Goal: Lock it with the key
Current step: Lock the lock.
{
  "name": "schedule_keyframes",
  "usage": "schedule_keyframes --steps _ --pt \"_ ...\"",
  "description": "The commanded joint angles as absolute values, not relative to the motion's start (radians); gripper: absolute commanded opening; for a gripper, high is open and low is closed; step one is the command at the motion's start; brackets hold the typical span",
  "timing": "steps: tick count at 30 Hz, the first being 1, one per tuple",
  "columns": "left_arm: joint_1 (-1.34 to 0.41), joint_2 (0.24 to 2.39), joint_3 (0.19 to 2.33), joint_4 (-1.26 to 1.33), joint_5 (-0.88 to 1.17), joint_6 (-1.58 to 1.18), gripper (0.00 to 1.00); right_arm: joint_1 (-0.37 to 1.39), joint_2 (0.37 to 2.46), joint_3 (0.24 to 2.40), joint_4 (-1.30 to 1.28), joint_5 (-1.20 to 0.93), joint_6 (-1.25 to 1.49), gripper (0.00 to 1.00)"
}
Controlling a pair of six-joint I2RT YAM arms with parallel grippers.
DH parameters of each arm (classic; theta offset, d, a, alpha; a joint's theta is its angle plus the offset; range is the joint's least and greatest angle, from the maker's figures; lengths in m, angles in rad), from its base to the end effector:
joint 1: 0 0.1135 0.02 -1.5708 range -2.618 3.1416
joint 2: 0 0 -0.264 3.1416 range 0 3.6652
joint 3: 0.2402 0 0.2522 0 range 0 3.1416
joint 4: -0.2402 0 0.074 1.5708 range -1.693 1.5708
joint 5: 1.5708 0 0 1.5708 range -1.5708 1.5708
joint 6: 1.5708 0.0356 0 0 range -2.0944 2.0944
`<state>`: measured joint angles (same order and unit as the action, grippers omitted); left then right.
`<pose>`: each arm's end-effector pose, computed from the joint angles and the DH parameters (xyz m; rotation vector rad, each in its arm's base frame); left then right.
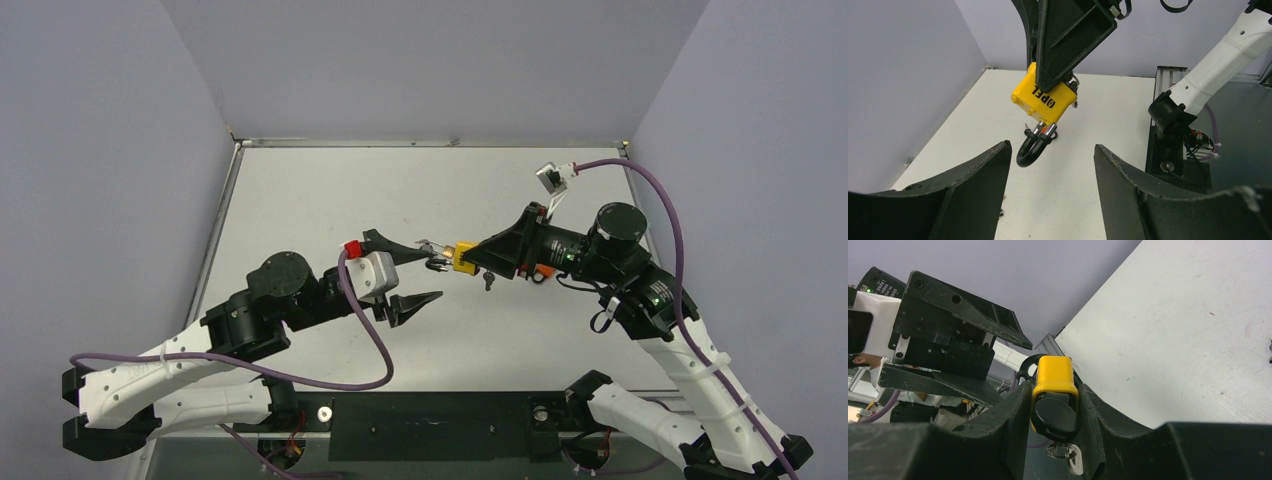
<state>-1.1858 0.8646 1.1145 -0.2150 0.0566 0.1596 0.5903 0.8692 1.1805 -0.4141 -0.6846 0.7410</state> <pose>0.0660 -0.1682 0.4369 1.0328 1.2212 -0.8521 0.1249 0.1108 0.4369 -0.4460 1.8572 1.5227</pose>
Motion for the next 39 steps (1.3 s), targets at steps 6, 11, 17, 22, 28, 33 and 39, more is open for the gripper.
schedule_keyframes --steps 6,11,17,22,28,33,39 --pt "-1.189 0.866 1.201 -0.261 0.075 0.15 0.6 0.636 0.821 1.224 -0.292 -0.705 0.747 0.0" --pt "-1.186 0.88 1.216 -0.276 0.084 0.145 0.6 0.652 0.806 1.227 -0.255 -0.725 0.752 0.0" --pt "-1.17 0.861 1.217 -0.251 0.106 0.122 0.59 0.681 0.796 1.227 -0.236 -0.743 0.74 0.0" --pt "-1.125 0.854 1.208 -0.219 0.175 0.068 0.51 0.699 0.797 1.219 -0.231 -0.747 0.72 0.0" --pt "-1.045 0.838 1.189 -0.169 0.308 -0.007 0.46 0.716 0.805 1.207 -0.224 -0.741 0.703 0.0" --pt "-1.007 0.831 1.172 -0.138 0.368 -0.065 0.44 0.725 0.809 1.2 -0.219 -0.731 0.699 0.0" --pt "-1.006 0.842 1.148 -0.103 0.424 -0.106 0.43 0.726 0.817 1.199 -0.21 -0.708 0.698 0.0"
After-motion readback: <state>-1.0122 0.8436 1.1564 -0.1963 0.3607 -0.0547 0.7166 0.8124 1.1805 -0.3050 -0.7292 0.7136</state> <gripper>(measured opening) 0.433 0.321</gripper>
